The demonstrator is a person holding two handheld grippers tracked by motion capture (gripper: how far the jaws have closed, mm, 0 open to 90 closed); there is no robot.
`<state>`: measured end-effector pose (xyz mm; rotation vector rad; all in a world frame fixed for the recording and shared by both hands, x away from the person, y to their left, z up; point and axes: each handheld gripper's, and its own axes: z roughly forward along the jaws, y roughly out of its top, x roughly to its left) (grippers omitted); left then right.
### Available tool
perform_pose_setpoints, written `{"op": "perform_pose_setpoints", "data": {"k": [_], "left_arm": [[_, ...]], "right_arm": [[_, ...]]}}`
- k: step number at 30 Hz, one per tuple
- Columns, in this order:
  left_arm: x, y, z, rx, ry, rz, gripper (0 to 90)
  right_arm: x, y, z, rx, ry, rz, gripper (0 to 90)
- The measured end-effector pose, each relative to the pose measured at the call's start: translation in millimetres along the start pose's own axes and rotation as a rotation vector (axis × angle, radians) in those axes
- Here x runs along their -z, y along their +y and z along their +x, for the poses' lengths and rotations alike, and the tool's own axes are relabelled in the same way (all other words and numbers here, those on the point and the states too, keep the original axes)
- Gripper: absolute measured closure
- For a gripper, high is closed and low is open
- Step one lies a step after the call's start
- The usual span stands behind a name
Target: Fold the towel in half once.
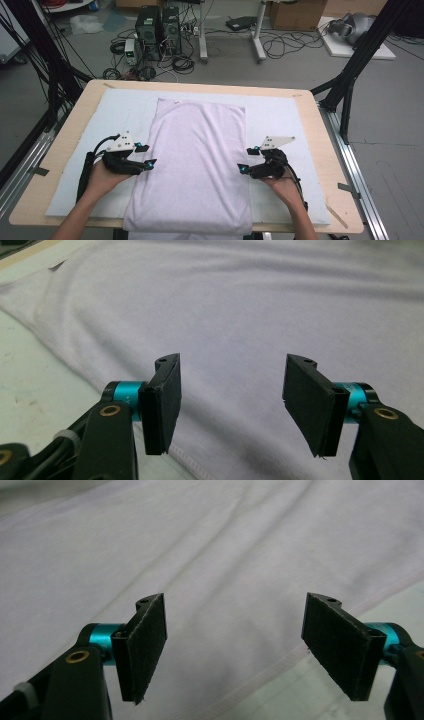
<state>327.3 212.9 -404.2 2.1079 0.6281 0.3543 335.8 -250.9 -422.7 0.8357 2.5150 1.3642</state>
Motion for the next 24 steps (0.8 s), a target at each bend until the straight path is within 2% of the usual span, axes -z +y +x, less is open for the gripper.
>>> {"op": "perform_pose_setpoints", "data": {"k": [2,7,11,16,18,19,22,24], "left_arm": [[-1.4,5.4,9.3,0.030,-0.010,-0.009,41.2],[0.9,19.2,31.8,0.073,0.004,-0.033,41.5],[0.5,35.3,45.3,0.069,0.013,-0.039,42.0],[-0.3,65.1,60.2,0.053,0.028,-0.062,44.5],[-2.1,75.9,67.1,0.041,0.037,-0.053,44.8],[-3.4,79.4,70.2,0.049,0.037,-0.062,44.8],[-7.7,82.0,78.6,0.056,0.055,-0.081,45.8],[-14.1,78.1,83.6,0.063,0.061,-0.065,46.9]], "right_arm": [[0.9,7.1,-8.0,0.001,-0.011,0.009,23.9],[3.2,28.6,-28.1,0.000,-0.044,0.025,24.2],[4.2,47.9,-39.9,0.017,-0.077,0.026,24.7],[5.5,75.4,-53.3,0.040,-0.100,0.040,24.8],[5.4,84.8,-59.2,0.037,-0.111,0.044,25.1],[4.6,88.4,-62.9,0.034,-0.118,0.041,25.2],[0.7,90.2,-73.2,0.022,-0.144,0.021,27.2],[-5.0,86.1,-80.2,0.013,-0.155,0.034,28.2]]}}
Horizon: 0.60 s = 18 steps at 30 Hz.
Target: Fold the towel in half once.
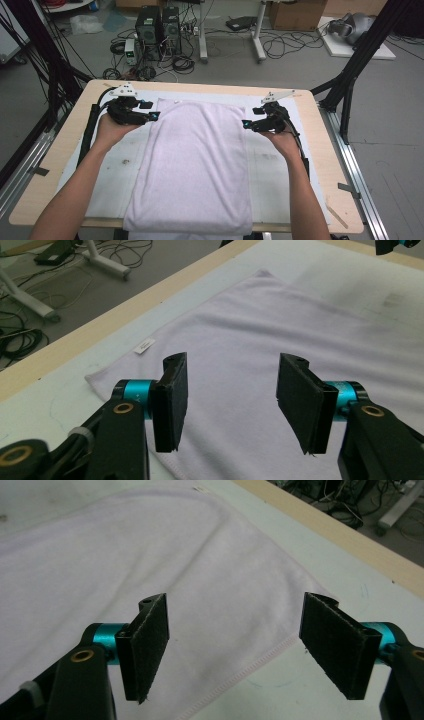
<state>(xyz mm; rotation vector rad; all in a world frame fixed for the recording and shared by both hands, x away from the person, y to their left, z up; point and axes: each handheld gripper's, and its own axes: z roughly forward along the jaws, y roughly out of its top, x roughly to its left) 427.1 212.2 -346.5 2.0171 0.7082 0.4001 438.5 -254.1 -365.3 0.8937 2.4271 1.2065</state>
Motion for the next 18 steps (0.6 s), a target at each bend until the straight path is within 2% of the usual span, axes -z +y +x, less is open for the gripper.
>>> {"op": "perform_pose_setpoints", "data": {"k": [3,6,10,14,18], "left_arm": [[-12.2,-8.6,6.4,0.014,0.015,0.028,47.4],[-24.3,-18.8,13.6,0.021,0.041,0.063,52.4],[-36.7,-35.8,24.0,0.056,0.071,0.100,56.5],[-50.2,-48.9,33.2,0.090,0.078,0.150,59.2],[-59.3,-54.5,35.0,0.114,0.073,0.159,63.3]], "right_arm": [[-11.8,-5.9,-4.7,-0.009,-0.012,0.013,32.6],[-23.3,-9.5,-5.4,-0.013,-0.008,0.012,35.9],[-40.3,-13.8,-5.7,-0.009,-0.019,0.053,39.2],[-54.4,-18.3,-8.2,-0.040,-0.038,0.063,41.8],[-66.0,-23.2,-9.1,-0.044,-0.059,0.102,43.5]]}}
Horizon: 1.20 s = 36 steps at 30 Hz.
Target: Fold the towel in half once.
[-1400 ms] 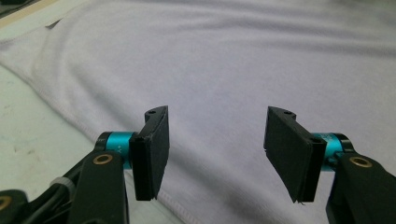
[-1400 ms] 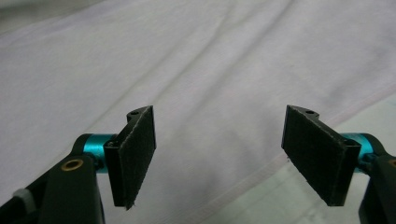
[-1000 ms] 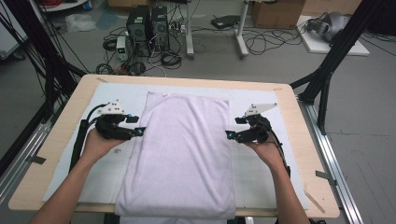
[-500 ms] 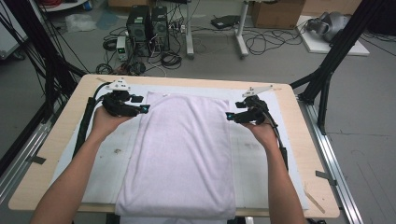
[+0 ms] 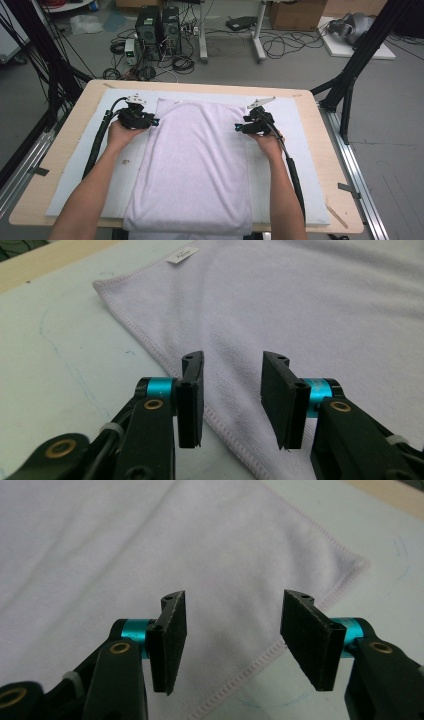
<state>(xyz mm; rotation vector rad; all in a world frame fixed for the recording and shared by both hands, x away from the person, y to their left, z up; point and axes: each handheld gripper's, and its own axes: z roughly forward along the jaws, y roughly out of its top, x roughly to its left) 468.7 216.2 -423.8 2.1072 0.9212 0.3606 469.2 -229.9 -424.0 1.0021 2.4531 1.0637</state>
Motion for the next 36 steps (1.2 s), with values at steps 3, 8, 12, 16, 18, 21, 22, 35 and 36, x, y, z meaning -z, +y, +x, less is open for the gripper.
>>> {"op": "perform_pose_setpoints", "data": {"k": [3,8,12,16,18,21,22,35,36], "left_arm": [[-5.8,-2.3,-0.6,0.006,0.005,0.019,64.1],[-17.4,-5.9,-6.7,0.007,0.044,0.063,63.0],[-17.4,-6.9,-10.9,-0.001,0.076,0.057,67.1],[-16.3,-5.1,-14.0,-0.026,0.064,0.076,83.0],[-15.2,-4.9,-12.7,-0.014,0.055,0.082,86.4],[-11.3,-5.4,-8.6,-0.004,0.047,0.084,87.6],[-9.2,-5.5,-6.8,0.006,0.040,0.077,87.8],[30.3,6.6,-11.9,-0.040,0.005,-0.027,88.3],[34.5,6.7,-13.4,-0.047,0.001,-0.037,88.3]], "right_arm": [[-5.4,-5.8,-0.1,-0.001,-0.022,-0.003,43.2],[-7.4,-17.4,-3.4,-0.034,-0.037,0.000,44.0],[-8.1,-21.2,-2.5,-0.036,-0.015,0.005,56.5],[-9.2,-17.2,2.0,-0.018,0.010,0.020,74.0],[-9.0,-17.1,2.0,-0.041,0.029,0.023,80.1],[-9.0,-16.7,2.1,-0.053,0.036,0.021,82.6],[-8.1,-16.2,2.6,-0.050,0.036,0.026,82.9],[31.8,-3.3,2.7,-0.081,0.054,-0.113,83.6],[35.8,-2.1,4.0,-0.075,0.062,-0.123,83.6]]}}
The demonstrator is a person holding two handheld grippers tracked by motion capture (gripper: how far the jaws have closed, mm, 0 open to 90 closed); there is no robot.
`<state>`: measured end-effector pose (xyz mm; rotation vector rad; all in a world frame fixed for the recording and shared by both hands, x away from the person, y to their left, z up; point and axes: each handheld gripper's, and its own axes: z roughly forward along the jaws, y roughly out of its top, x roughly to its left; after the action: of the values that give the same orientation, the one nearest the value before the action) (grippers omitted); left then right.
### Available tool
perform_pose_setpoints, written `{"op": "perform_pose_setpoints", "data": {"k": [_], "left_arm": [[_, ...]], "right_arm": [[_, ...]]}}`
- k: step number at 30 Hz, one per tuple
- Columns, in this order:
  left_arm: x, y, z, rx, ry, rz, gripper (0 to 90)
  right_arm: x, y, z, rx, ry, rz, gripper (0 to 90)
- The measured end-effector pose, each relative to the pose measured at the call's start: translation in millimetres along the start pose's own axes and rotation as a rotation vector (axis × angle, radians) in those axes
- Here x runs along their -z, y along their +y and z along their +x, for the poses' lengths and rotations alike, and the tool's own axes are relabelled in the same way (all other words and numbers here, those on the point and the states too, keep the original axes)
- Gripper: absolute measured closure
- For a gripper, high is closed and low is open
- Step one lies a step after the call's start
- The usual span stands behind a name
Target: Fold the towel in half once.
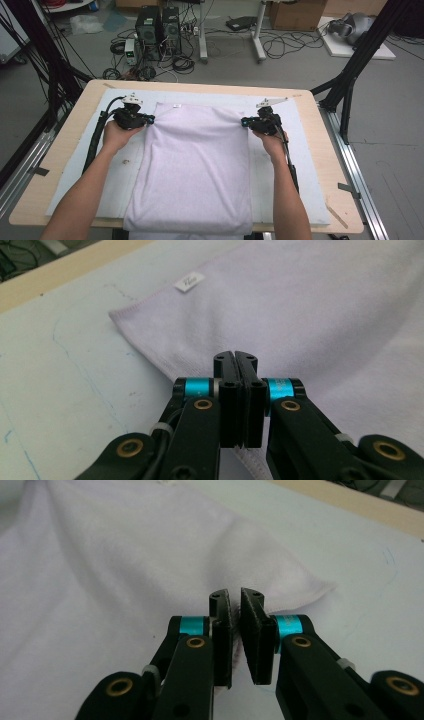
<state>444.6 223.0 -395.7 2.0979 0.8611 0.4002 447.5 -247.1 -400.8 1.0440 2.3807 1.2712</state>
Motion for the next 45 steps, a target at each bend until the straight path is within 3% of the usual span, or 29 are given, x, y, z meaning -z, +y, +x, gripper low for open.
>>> {"op": "perform_pose_setpoints", "data": {"k": [5,8,11,20,25,26,28,32,34,37,40,44,45], "left_arm": [[22.4,-4.6,-8.9,0.001,-0.034,-0.063,88.3],[33.9,-14.4,-19.1,-0.016,-0.045,-0.075,88.3],[42.9,-28.8,-32.3,-0.047,-0.061,-0.068,88.3],[61.4,-73.5,-62.0,-0.063,-0.122,-0.046,88.2],[59.1,-89.3,-71.9,-0.072,-0.137,-0.012,87.1],[58.5,-89.9,-72.5,-0.074,-0.136,-0.007,84.4],[59.3,-88.3,-70.9,-0.063,-0.133,-0.006,75.1],[59.9,-75.0,-62.2,-0.025,-0.126,-0.023,58.5],[57.7,-65.5,-56.3,-0.017,-0.118,-0.032,57.8],[52.2,-53.0,-46.6,0.004,-0.101,-0.041,58.3],[42.5,-46.3,-36.1,0.021,-0.078,-0.031,67.6],[25.7,-42.0,-23.4,0.042,-0.035,-0.024,69.5],[20.6,-41.0,-20.7,0.044,-0.033,-0.001,69.4]], "right_arm": [[23.5,7.1,13.5,0.033,0.049,-0.021,83.6],[37.5,2.5,23.5,0.036,0.093,-0.037,83.6],[45.5,-10.3,36.5,0.066,0.099,-0.017,83.5],[54.2,-59.4,74.1,0.088,0.144,0.037,83.6],[50.4,-83.7,80.0,0.074,0.159,0.084,81.6],[50.1,-86.0,78.9,0.068,0.177,0.084,76.5],[51.7,-85.8,75.2,0.044,0.197,0.073,70.9],[61.2,-71.3,68.4,0.043,0.175,0.028,63.7],[62.0,-60.0,64.3,0.062,0.140,0.012,62.0],[55.9,-43.9,54.2,0.045,0.128,0.001,57.4],[43.7,-31.4,45.4,0.036,0.105,0.018,54.9],[24.4,-26.2,37.9,0.031,0.070,0.045,52.4],[19.3,-27.2,36.8,0.037,0.056,0.060,51.7]]}}
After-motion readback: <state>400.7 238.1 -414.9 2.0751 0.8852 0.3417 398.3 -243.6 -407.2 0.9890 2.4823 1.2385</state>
